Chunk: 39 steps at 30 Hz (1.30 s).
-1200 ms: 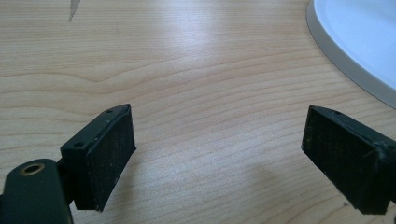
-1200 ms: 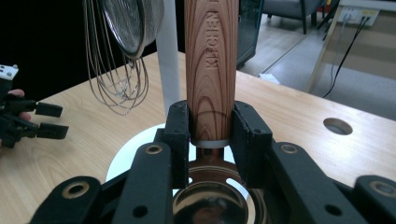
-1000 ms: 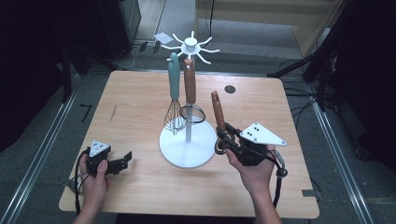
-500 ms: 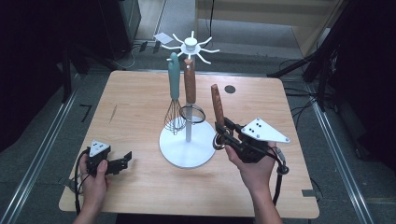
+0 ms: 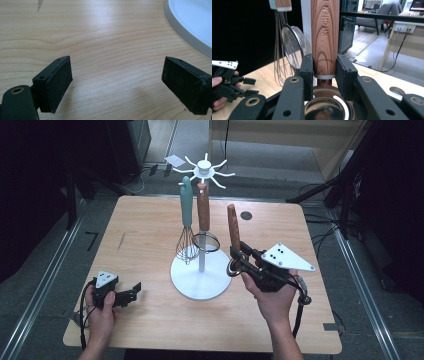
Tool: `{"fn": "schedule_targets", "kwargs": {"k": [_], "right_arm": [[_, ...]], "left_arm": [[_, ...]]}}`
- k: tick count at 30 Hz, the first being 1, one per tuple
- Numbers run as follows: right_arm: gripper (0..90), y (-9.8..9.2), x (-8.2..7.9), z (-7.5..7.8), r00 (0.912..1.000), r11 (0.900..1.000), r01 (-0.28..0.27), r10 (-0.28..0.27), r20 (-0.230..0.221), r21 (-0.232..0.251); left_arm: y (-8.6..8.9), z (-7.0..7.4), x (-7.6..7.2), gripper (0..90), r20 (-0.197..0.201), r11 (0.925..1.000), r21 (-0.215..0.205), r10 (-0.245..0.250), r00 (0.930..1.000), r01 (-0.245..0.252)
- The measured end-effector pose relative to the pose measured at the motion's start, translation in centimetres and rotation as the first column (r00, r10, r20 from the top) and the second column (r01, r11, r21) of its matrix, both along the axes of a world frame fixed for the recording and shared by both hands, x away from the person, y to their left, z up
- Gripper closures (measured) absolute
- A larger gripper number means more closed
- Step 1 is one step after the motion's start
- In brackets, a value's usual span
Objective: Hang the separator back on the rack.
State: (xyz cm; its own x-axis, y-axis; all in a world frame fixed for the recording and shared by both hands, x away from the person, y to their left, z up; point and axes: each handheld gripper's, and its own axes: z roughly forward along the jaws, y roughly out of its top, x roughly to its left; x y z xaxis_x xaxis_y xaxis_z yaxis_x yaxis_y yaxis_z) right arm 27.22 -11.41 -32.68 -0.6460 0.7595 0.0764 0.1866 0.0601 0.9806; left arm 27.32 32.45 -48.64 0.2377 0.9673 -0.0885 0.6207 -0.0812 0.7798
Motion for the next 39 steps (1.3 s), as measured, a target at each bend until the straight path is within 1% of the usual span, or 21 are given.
{"fn": "schedule_targets", "kwargs": {"k": [9,14,15,20,33,34,35,37,39], "right_arm": [[71.0,0.3,-0.2,1.0,0.9995,1.0,-0.006,0.005,0.031,0.015],[71.0,0.7,-0.2,1.6,0.999,1.0,-0.003,0.003,0.045,0.003],[71.1,0.8,-0.2,1.7,0.9991,1.0,-0.001,0.001,0.042,0.004],[71.0,1.0,-0.2,2.1,0.9982,1.0,-0.002,0.001,0.059,0.003],[71.1,1.3,-0.5,3.2,0.9957,0.999,0.002,-0.005,0.092,0.039],[71.0,1.3,-0.5,3.3,0.9963,0.999,0.001,-0.005,0.086,0.048],[71.1,1.3,-0.5,3.4,0.9954,0.999,0.0,-0.005,0.095,0.049],[71.0,1.3,-0.6,3.5,0.9957,0.998,0.0,-0.005,0.093,0.056],[71.0,1.3,-0.6,3.6,0.9949,0.998,0.0,-0.005,0.1,0.058]], "left_arm": [[0.0,0.0,0.0,9.9,-0.001,1.0,0.0,0.001,1.0,-0.001],[0.0,0.0,0.0,9.9,0.001,1.0,0.0,0.002,1.0,-0.002],[0.0,0.0,0.0,9.9,0.001,1.0,0.0,0.001,1.0,-0.001],[0.0,0.0,0.0,9.9,0.001,1.0,0.0,0.001,1.0,-0.001],[0.0,0.0,0.0,9.9,0.001,1.0,0.0,0.001,1.0,-0.001],[0.0,0.0,0.0,9.9,0.001,1.0,-0.001,0.002,1.0,-0.002],[0.0,0.0,0.0,9.9,0.001,1.0,-0.002,0.002,1.0,-0.002],[0.0,0.0,0.0,9.9,0.001,1.0,-0.002,0.002,1.0,-0.002],[0.0,0.0,0.0,9.9,0.001,1.0,-0.002,0.003,1.0,-0.003]]}}
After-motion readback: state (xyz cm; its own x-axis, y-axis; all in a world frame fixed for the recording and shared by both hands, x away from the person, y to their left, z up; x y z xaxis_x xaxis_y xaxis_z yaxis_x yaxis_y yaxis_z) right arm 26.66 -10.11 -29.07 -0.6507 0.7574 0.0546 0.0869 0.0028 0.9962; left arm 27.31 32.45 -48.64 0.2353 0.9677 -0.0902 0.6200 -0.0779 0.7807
